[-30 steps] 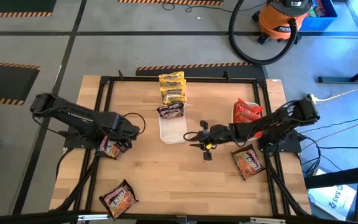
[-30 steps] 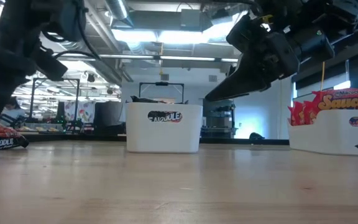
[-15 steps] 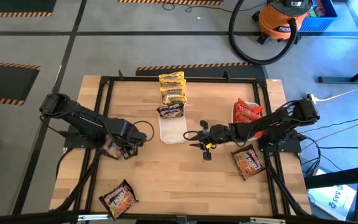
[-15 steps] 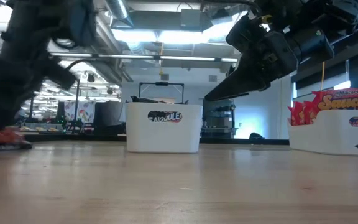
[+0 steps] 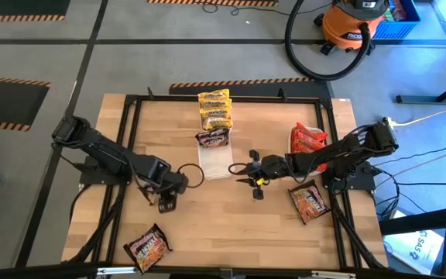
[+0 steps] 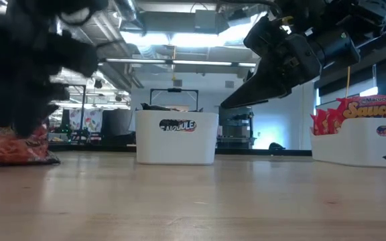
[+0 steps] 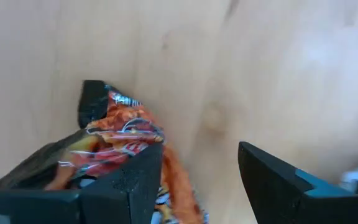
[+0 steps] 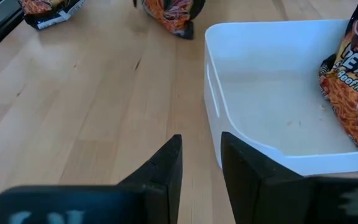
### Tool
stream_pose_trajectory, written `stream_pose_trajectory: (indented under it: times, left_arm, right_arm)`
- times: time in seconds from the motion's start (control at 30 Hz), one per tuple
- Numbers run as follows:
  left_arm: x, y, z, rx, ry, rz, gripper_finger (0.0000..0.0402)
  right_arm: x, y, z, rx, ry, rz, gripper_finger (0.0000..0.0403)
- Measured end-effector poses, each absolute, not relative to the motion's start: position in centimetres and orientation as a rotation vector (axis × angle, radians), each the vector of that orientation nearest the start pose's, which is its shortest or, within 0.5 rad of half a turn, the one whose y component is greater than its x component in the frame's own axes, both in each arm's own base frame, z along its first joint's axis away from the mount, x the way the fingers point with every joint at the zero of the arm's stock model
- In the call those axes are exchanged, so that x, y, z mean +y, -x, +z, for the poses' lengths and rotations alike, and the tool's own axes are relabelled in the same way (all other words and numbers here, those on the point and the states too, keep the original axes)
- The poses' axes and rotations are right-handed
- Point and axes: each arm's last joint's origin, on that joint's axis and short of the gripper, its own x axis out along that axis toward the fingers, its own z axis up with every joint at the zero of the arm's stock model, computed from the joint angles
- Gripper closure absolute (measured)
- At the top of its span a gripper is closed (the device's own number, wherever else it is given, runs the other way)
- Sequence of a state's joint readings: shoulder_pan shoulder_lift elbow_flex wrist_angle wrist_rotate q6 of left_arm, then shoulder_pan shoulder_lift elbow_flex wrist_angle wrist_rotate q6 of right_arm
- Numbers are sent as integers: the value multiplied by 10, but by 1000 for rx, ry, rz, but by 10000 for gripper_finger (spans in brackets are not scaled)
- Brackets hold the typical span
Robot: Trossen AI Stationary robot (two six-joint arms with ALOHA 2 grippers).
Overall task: Sort Maruchan noodles
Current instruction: Put the black noodle pack into the bottom left white bin
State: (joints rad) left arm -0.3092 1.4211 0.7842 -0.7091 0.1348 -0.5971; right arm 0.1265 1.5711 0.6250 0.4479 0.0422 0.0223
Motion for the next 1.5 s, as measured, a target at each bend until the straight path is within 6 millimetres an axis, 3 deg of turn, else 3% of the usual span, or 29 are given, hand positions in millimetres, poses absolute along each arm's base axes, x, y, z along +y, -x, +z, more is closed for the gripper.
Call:
stream_pose_trajectory:
  times: [0.13, 0.33, 0.57, 1.07, 1.37, 1.5]
  left_arm:
    - [-80, -228, 200, 1381, 346, 42, 198]
    - [-76, -222, 240, 1353, 258, 182, 198]
    - [-57, -204, 255, 1318, 131, 504, 198]
    - [-27, -198, 252, 1436, 124, 644, 170]
    - [12, -175, 209, 1687, 398, 595, 173]
    - [30, -168, 187, 1702, 600, 522, 176]
  right_arm:
    - [36, -295, 158, 494, 20, 77, 313]
    - [36, -295, 158, 493, 20, 77, 313]
    - [36, -295, 158, 498, 19, 77, 313]
    - [36, -295, 158, 498, 18, 77, 313]
    - [36, -295, 157, 502, 18, 77, 313]
    - [36, -295, 158, 501, 17, 77, 313]
